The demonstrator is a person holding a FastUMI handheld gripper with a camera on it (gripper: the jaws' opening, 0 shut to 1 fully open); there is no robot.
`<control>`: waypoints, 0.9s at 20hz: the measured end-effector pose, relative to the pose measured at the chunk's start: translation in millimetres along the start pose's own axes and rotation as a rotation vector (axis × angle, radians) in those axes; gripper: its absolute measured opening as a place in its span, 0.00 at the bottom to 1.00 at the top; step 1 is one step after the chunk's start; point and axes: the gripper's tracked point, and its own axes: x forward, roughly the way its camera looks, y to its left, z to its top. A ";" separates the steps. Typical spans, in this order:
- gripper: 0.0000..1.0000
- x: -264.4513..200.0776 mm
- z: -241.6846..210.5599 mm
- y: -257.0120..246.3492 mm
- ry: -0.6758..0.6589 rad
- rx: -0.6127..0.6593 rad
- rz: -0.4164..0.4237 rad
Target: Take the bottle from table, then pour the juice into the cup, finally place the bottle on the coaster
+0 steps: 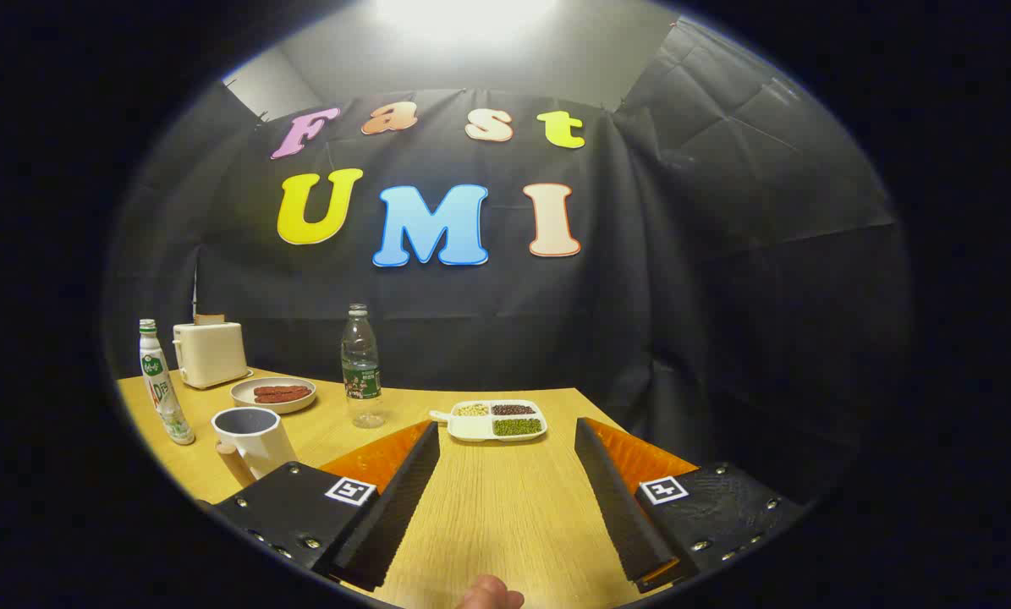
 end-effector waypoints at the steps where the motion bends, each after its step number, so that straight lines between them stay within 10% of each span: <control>1: 0.98 -4.7 3.9 3.8 0.005 0.002 -0.017; 18: 0.97 -64.6 43.2 144.2 -0.038 0.064 0.062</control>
